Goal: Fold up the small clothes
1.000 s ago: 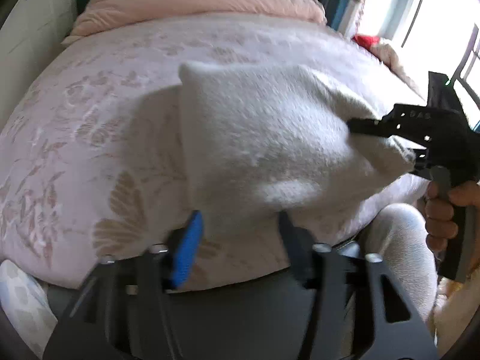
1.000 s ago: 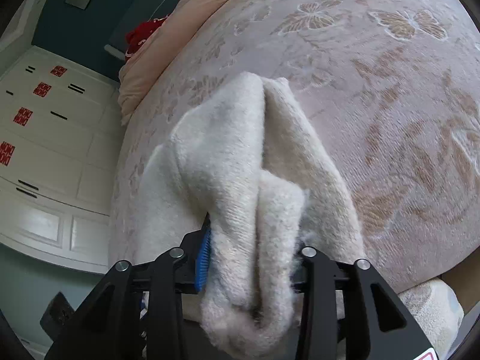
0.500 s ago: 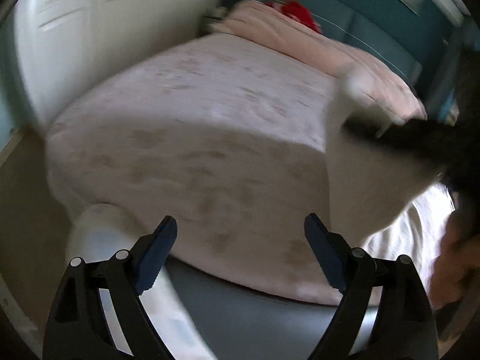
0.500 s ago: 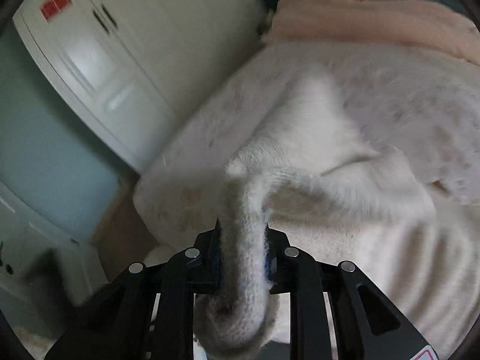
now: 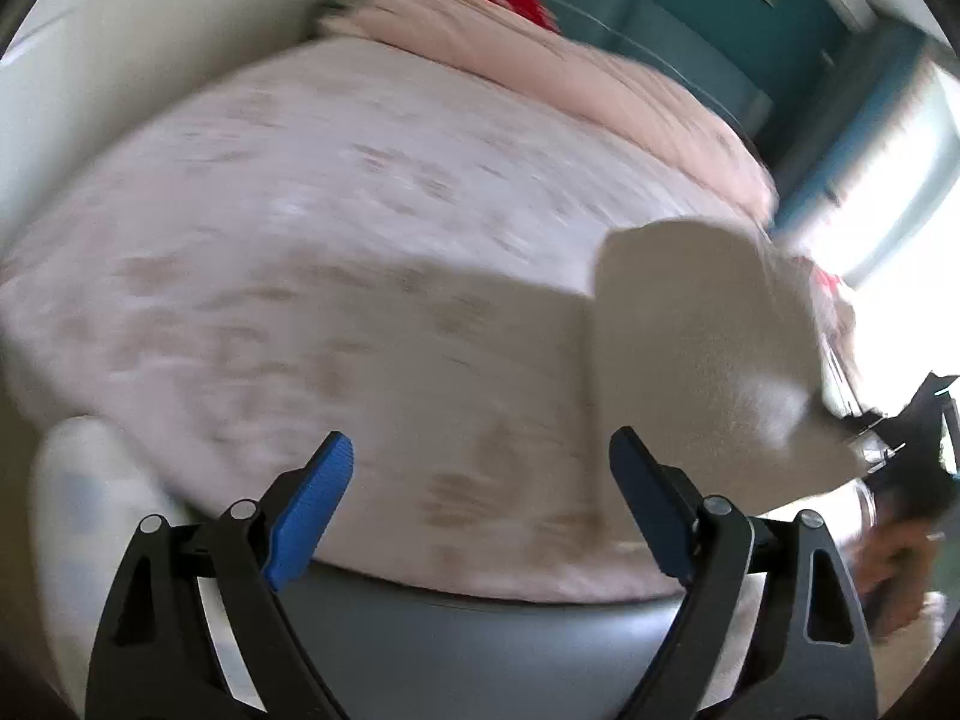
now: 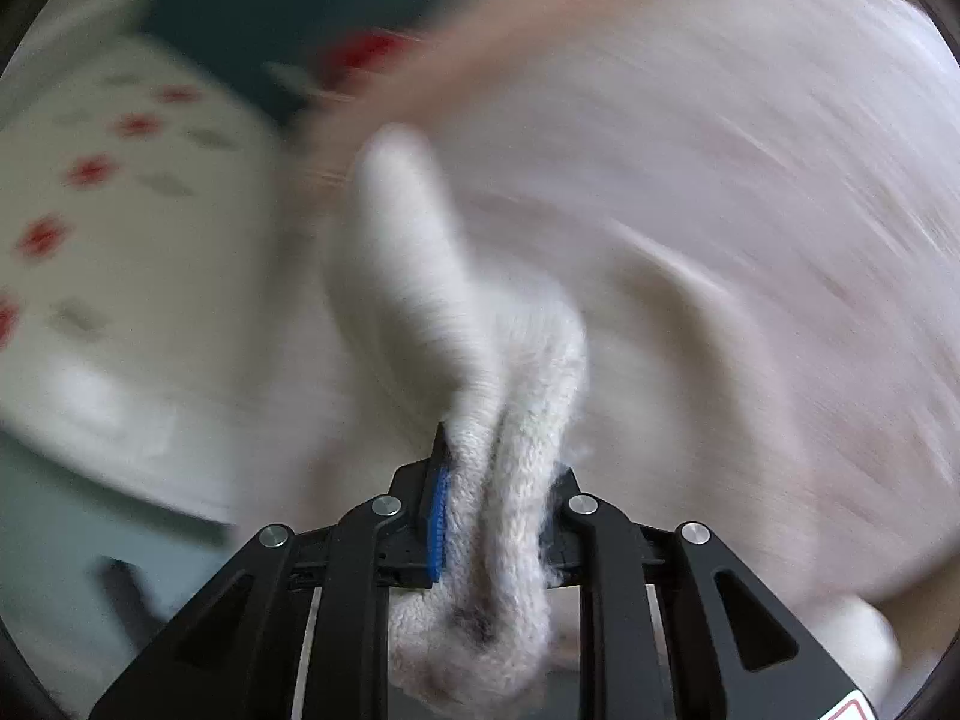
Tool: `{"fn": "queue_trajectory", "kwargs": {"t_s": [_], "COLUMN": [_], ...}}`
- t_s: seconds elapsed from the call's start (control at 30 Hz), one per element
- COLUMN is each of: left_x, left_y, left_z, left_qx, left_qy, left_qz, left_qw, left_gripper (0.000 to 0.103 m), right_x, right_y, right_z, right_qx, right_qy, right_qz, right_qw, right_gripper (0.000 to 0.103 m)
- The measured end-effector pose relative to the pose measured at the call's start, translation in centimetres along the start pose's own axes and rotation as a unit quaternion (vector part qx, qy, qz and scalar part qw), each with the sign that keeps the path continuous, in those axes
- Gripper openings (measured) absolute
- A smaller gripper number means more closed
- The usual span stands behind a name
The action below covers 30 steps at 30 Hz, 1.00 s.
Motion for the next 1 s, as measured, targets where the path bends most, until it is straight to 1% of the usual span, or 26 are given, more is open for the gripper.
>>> {"fn": "queue_trajectory", "kwargs": {"t_s": [0.03, 0.07, 0.1, 0.13, 0.17, 0.2, 0.3, 0.33, 0.37, 0.43, 0.47, 0.5, 0.53, 0.57, 0.6, 0.63, 0.67, 0.7, 0.73, 0.77, 0.8, 0.87, 0.9, 0.93, 0.97, 1.0], "left_x": [0.4, 1.0, 1.5, 2.0, 2.5, 3.1, 4.4, 4.9, 5.2, 5.8, 6.0, 6.1, 6.1, 6.1, 6.0, 5.7, 5.3, 5.0, 4.7, 4.2, 4.1, 4.1, 4.1, 4.2, 4.5, 4.7], "left_y": [-0.7, -1.9, -2.6, -3.2, -3.8, -4.2, -5.2, -5.7, -6.0, -6.9, -7.3, -7.4, -7.3, -7.0, -6.7, -6.3, -5.6, -5.1, -4.7, -4.5, -4.4, -4.9, -5.2, -5.5, -6.0, -6.3], "left_z": [-1.4, -3.5, -5.0, -6.5, -8.1, -9.5, -12.3, -13.0, -13.4, -13.7, -13.6, -13.5, -13.4, -13.4, -13.6, -13.4, -13.1, -12.9, -12.7, -12.5, -12.4, -12.3, -12.3, -12.3, -12.4, -12.4], "left_qx": [0.006, 0.017, 0.030, 0.042, 0.049, 0.056, 0.064, 0.060, 0.053, 0.045, 0.042, 0.044, 0.047, 0.045, 0.042, 0.040, 0.040, 0.041, 0.041, 0.040, 0.039, 0.031, 0.028, 0.030, 0.026, 0.022], "left_qy": [-0.013, -0.033, -0.045, -0.057, -0.073, -0.092, -0.145, -0.163, -0.170, -0.175, -0.169, -0.162, -0.158, -0.159, -0.162, -0.163, -0.162, -0.160, -0.158, -0.157, -0.155, -0.154, -0.152, -0.151, -0.152, -0.154], "left_qz": [0.010, 0.029, 0.043, 0.054, 0.065, 0.075, 0.086, 0.085, 0.084, 0.092, 0.100, 0.105, 0.106, 0.103, 0.097, 0.089, 0.076, 0.067, 0.059, 0.052, 0.050, 0.057, 0.061, 0.066, 0.073, 0.077], "left_qw": [0.9999, 0.9989, 0.9976, 0.9960, 0.9940, 0.9914, 0.9836, 0.9812, 0.9804, 0.9792, 0.9796, 0.9803, 0.9806, 0.9808, 0.9811, 0.9818, 0.9830, 0.9840, 0.9847, 0.9855, 0.9858, 0.9860, 0.9860, 0.9859, 0.9854, 0.9848], "left_gripper": [0.085, 0.085, 0.085, 0.085, 0.085, 0.085, 0.086, 0.086, 0.087, 0.087, 0.086, 0.086, 0.086, 0.086, 0.087, 0.087, 0.087, 0.087, 0.088, 0.089, 0.089, 0.089, 0.089, 0.089, 0.089, 0.089], "right_x": [1.4, 2.8, 4.2, 4.8, 5.3, 5.7, 5.8, 5.6, 5.5, 4.1, 3.8, 3.3, 3.1, 2.4, 1.1, 0.0, -0.7, -1.2, -1.4, -1.4, -1.4, -1.1, -0.5, 0.2, 1.8, 2.3], "right_y": [-0.6, -1.1, -1.1, -0.9, -0.8, -0.9, -1.5, -1.8, -1.7, -2.4, -2.6, -3.3, -3.5, -3.8, -2.9, -1.8, -0.6, 1.2, 2.7, 3.8, 4.3, 2.9, 0.4, -2.2, -4.8, -4.8], "right_z": [-3.6, -6.0, -7.6, -8.0, -8.1, -8.0, -7.7, -7.3, -7.3, -6.9, -6.6, -6.0, -5.3, -3.7, -2.5, -0.3, 2.7, 6.1, 8.3, 9.8, 10.3, 7.4, 3.9, 0.6, -4.1, -5.1], "right_qx": [0.031, 0.037, 0.000, -0.049, -0.081, -0.099, -0.097, -0.105, -0.115, -0.126, -0.123, -0.109, -0.095, -0.068, -0.055, -0.059, -0.081, -0.109, -0.128, -0.142, -0.143, -0.097, -0.050, -0.005, 0.059, 0.030], "right_qy": [-0.029, -0.058, -0.095, -0.123, -0.141, -0.145, -0.131, -0.134, -0.139, -0.149, -0.147, -0.138, -0.125, -0.095, -0.067, -0.032, 0.005, 0.043, 0.071, 0.094, 0.105, 0.096, 0.079, 0.053, 0.001, -0.028], "right_qz": [0.017, 0.030, 0.023, 0.005, -0.005, -0.007, 0.000, 0.000, -0.001, -0.008, -0.009, -0.008, -0.006, -0.004, -0.007, -0.020, -0.038, -0.058, -0.074, -0.086, -0.095, -0.082, -0.049, -0.009, 0.043, 0.029], "right_qw": [0.999, 0.997, 0.995, 0.991, 0.987, 0.985, 0.987, 0.985, 0.984, 0.981, 0.981, 0.984, 0.988, 0.993, 0.996, 0.998, 0.996, 0.991, 0.986, 0.982, 0.980, 0.987, 0.994, 0.999, 0.997, 0.999], "right_gripper": [0.020, 0.020, 0.020, 0.021, 0.023, 0.025, 0.032, 0.037, 0.043, 0.049, 0.049, 0.049, 0.035, 0.018, 0.018, 0.018, 0.017, 0.017, 0.017, 0.016, 0.016, 0.018, 0.019, 0.019, 0.019, 0.019]}}
Point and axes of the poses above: each gripper's, at about its wrist camera, not at the fingertips, and y roughly against the way its jaws point, z to its left, x to its underside, the point moved 6 cm from there along -y, roughly the way its jaws point, and after that the axes turned 5 degrees about -x, right-handed, at the moved point
